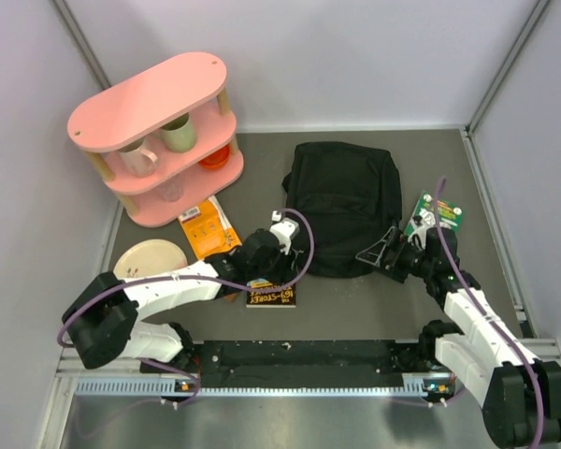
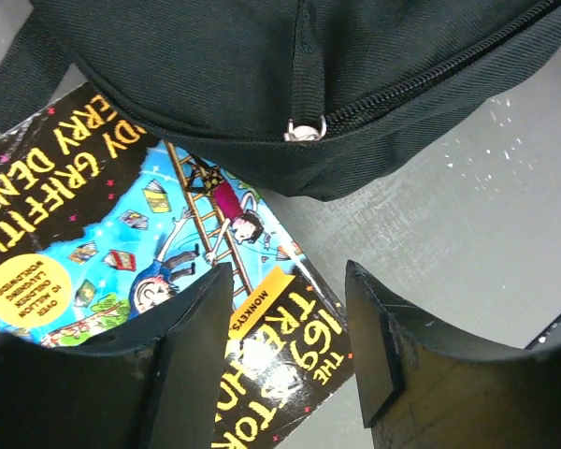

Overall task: Pack the student bag
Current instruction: Unzip the student bag at the center of the board.

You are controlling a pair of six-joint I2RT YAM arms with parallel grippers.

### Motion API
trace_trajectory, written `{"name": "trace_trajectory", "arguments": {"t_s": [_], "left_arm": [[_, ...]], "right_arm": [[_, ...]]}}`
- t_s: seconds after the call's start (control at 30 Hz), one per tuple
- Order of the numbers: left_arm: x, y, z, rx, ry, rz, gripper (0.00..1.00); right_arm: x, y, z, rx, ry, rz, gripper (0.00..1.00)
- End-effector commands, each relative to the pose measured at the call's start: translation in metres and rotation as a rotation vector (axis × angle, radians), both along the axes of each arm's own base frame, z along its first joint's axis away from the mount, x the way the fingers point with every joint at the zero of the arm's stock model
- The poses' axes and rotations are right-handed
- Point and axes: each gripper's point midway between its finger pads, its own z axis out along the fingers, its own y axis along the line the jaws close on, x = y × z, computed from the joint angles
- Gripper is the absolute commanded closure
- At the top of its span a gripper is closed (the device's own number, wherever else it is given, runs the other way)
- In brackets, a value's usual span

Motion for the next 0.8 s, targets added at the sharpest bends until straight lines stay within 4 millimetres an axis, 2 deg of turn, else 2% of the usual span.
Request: {"name": "trace_trajectory", "arguments": {"t_s": [0.0, 0.07, 0.2, 0.33, 0.4, 0.43, 0.47, 0.5, 0.53, 0.57, 0.63, 0.77], "left_arm": [[0.021, 0.008, 0.021, 0.009, -0.074, 0.096, 0.42], [0.029, 0.017, 0.027, 0.002, -0.099, 0.162, 0.33], [0.041, 0.015, 0.073, -0.126, -0.173, 0.229, 0.27], [0.055, -0.006, 0.128, -0.263, -0.289, 0.198, 0.23], [0.061, -0.014, 0.13, -0.248, -0.296, 0.178, 0.23], [0.066, -0.022, 0.144, -0.262, -0.311, 0.164, 0.22], [0.069, -0.027, 0.128, -0.214, -0.276, 0.147, 0.22], [0.072, -0.03, 0.124, -0.194, -0.254, 0.144, 0.22], [0.078, -0.039, 0.133, -0.208, -0.256, 0.137, 0.22], [0.077, -0.039, 0.108, -0.139, -0.188, 0.134, 0.23], [0.079, -0.048, 0.102, -0.135, -0.158, 0.107, 0.24], [0.075, -0.049, 0.072, -0.082, -0.083, 0.092, 0.25]], "right_arm": [[0.004, 0.001, 0.013, 0.019, -0.044, -0.004, 0.19], [0.005, 0.0, 0.017, 0.022, -0.057, -0.011, 0.19], [0.005, 0.0, 0.023, 0.031, -0.086, -0.023, 0.19], [0.005, -0.001, 0.02, 0.034, -0.073, -0.034, 0.19], [0.005, -0.001, 0.017, 0.039, -0.068, -0.039, 0.19], [0.004, -0.001, 0.017, 0.046, -0.065, -0.041, 0.19], [0.004, 0.0, 0.016, 0.051, -0.063, -0.041, 0.19], [0.004, 0.001, 0.018, 0.056, -0.068, -0.038, 0.19], [0.004, 0.001, 0.017, 0.06, -0.064, -0.039, 0.19], [0.004, 0.002, 0.018, 0.065, -0.066, -0.039, 0.19], [0.004, 0.003, 0.02, 0.074, -0.074, -0.036, 0.19], [0.003, 0.006, 0.025, 0.096, -0.08, -0.039, 0.19]]}}
